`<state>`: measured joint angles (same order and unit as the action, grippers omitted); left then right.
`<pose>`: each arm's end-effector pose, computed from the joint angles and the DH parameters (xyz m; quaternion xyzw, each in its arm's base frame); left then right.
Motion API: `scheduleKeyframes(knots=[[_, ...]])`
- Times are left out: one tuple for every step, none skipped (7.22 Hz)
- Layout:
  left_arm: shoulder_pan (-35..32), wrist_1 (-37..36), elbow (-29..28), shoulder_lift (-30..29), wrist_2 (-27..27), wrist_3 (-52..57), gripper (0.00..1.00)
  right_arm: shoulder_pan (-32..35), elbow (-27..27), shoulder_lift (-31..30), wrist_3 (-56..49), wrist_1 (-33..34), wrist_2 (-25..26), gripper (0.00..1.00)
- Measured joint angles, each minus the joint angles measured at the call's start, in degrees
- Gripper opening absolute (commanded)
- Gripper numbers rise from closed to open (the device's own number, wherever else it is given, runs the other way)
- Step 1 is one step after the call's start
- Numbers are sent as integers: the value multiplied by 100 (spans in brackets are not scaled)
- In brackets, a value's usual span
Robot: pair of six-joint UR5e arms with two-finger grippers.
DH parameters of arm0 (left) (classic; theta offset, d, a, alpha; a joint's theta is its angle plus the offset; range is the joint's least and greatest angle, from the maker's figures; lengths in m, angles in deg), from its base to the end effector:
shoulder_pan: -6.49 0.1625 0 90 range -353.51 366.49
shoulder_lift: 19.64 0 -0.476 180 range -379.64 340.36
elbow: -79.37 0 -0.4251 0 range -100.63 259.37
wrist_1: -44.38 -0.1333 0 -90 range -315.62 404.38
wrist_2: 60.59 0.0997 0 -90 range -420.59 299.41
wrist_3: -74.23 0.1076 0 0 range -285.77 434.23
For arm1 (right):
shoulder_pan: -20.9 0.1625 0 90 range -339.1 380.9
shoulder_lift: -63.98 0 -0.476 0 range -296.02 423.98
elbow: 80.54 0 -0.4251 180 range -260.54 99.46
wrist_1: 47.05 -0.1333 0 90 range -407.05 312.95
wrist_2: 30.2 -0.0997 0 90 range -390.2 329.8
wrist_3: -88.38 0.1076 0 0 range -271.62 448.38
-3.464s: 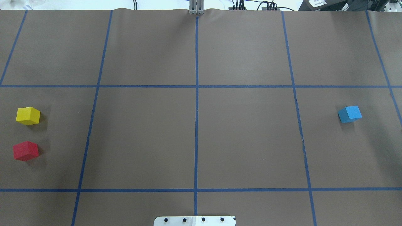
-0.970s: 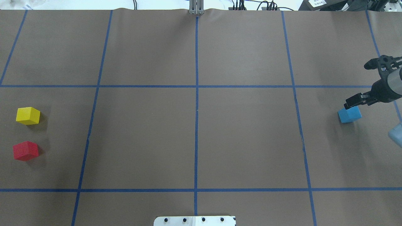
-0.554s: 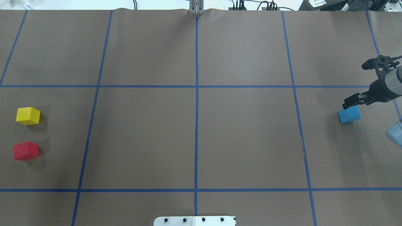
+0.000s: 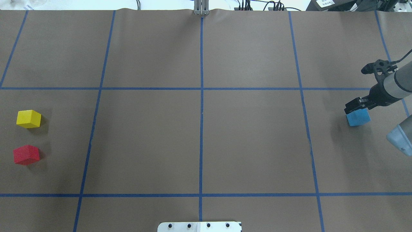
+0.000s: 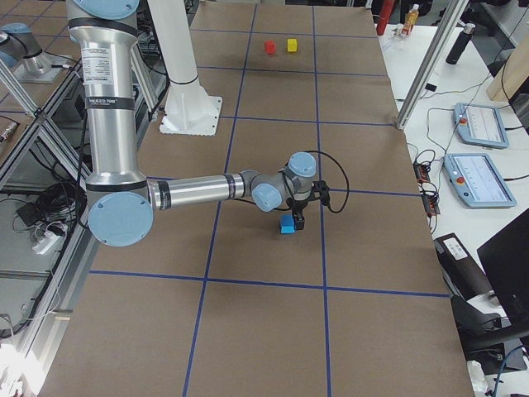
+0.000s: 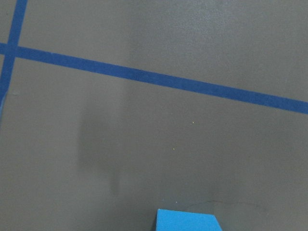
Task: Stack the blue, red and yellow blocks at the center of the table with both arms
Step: 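Lower the right gripper onto the blue cube and close on it, then carry the blue cube with the right gripper to the table center and release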
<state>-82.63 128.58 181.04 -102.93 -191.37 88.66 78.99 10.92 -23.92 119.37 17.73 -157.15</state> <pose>-0.0559 -0.4673 0.6814 0.0343 0.3468 0.1223 0.9293 -0.2433 -0.5206 0.6392 0.0409 -0.3848 -0.0861 0.9180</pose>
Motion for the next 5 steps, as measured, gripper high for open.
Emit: scheduleKeyframes(knots=[[0, 0, 2, -1, 0, 2, 100, -4, -59, 2, -18, -3, 7, 21], [0, 0, 2, -3, 0, 2, 100, -7, -90, -5, -26, -11, 13, 0], [0, 0, 2, -3, 0, 5, 100, -8, -98, -11, -19, -20, 15, 0], [0, 0, 2, -3, 0, 6, 100, -8, -82, -8, -11, -18, 2, 0], [0, 0, 2, -3, 0, 7, 100, 23, 14, 24, -5, 69, -115, 0]])
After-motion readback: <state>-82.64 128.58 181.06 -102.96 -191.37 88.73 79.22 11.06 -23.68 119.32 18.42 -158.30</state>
